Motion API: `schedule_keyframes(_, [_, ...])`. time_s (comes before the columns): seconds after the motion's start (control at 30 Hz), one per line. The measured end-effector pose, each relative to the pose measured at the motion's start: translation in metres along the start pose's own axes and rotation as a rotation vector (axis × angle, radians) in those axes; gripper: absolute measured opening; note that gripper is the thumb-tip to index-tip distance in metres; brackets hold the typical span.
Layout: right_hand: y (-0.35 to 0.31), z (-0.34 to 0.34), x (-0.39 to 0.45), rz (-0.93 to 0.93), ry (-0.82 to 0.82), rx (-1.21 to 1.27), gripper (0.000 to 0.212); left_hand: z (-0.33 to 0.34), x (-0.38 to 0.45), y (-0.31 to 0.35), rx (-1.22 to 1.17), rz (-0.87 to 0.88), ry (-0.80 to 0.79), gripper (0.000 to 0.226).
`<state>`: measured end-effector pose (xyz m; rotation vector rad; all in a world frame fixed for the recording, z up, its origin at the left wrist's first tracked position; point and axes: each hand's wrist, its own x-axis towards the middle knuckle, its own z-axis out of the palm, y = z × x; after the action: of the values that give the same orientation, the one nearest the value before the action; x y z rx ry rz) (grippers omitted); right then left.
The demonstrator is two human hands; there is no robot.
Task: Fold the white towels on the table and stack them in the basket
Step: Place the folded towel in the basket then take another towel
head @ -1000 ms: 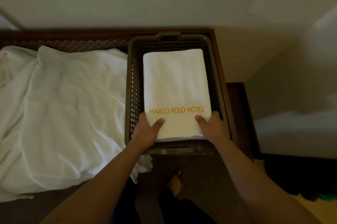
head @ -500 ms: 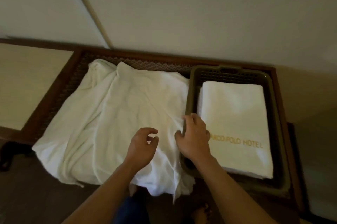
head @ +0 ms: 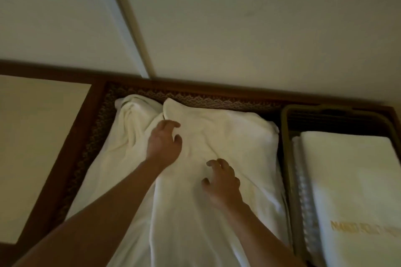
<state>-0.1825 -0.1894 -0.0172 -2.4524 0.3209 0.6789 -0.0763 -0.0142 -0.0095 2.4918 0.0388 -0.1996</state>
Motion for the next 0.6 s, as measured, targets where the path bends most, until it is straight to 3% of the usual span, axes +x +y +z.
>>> schedule_keyframes(0.1, [-0.014, 0.015, 0.034, 0.085, -0.099, -0.025, 0.066, -0.012, 0.066, -0.006, 0.175, -0.063, -0.019, 0.053])
schedule_keyframes(0.2, [-0.014, 0.032, 0.048, 0.137, -0.203, -0.106, 0.075, -0.010, 0.103, -0.012, 0.300, -0.167, -0.203, 0.077])
schedule_keyframes(0.33, [-0.014, 0.044, 0.049, 0.150, -0.222, -0.155, 0.079, -0.002, 0.118, -0.032, 0.287, -0.203, -0.205, 0.073])
schedule_keyframes(0.43, [-0.011, 0.042, 0.050, 0.152, -0.209, -0.133, 0.078, -0.004, 0.105, -0.039, 0.236, -0.041, -0.060, 0.060])
schedule_keyframes(0.6, [-0.008, 0.026, 0.034, 0.166, -0.169, 0.006, 0.070, -0.025, 0.044, -0.036, 0.005, 0.480, 0.102, 0.032])
